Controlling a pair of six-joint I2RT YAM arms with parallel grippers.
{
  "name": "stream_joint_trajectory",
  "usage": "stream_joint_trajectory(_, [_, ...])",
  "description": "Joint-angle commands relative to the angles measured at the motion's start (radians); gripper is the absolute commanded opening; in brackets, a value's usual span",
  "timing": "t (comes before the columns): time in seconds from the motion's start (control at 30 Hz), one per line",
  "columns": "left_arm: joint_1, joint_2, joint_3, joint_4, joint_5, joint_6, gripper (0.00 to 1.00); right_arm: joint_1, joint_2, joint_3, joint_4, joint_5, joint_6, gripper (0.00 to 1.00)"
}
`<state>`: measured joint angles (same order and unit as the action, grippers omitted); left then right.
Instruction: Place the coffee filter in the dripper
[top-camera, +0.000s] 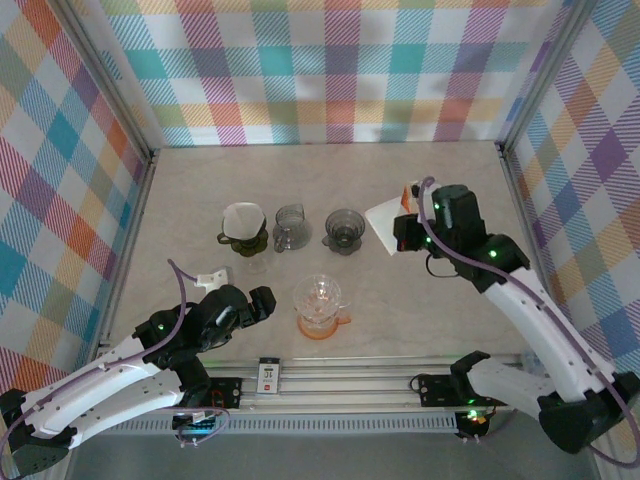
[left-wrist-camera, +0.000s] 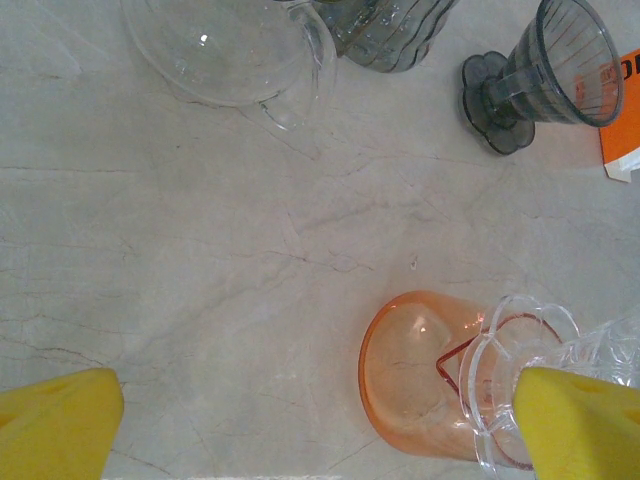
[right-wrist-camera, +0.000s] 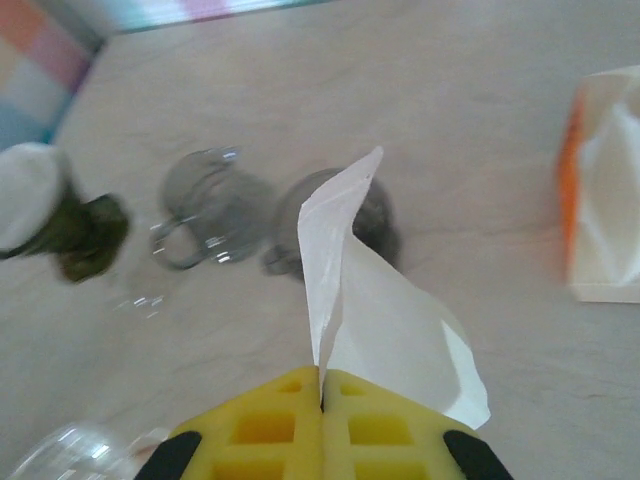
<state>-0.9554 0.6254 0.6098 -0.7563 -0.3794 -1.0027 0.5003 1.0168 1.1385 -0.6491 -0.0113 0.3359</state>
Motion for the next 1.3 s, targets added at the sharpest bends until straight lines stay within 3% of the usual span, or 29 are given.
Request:
stream_joint_trajectory(0.0, [-0.008,-0.006,-0.002,0.004,-0.015,-0.008,1.0,0.025,-0.049,-0.001,-0.064,-0.212,0.008,0.0])
stream_joint_trajectory(0.07, [-0.008,-0.005,-0.002,0.001,-0.017,-0.008,1.0,0.043,-0.057,0.02,-0.085,-0.313,0.017,0.0])
stream_joint_trajectory(0.17, [-0.008,-0.005,0.0,-0.003,-0.019,-0.006,1.0,0.104,-0.04,0.075,-0.148,-0.366,0.01,0.0])
stream_joint_trajectory(0.6, [-0.009,-0.013,0.017,-0.023,-0.015,-0.002,1.0,0.426,0.256,0.396,-0.52,-0.092,-0.134,0.0])
stream_joint_trajectory(0.9, [-0.009,-0.032,0.028,-0.033,-0.012,0.01,1.0,0.513,0.453,0.568,-0.623,0.008,-0.194,0.01])
stream_joint_trajectory(1.27, [-0.008,-0.042,0.034,-0.043,-0.005,0.027,1.0,0.547,0.628,0.691,-0.648,-0.067,-0.238,0.02])
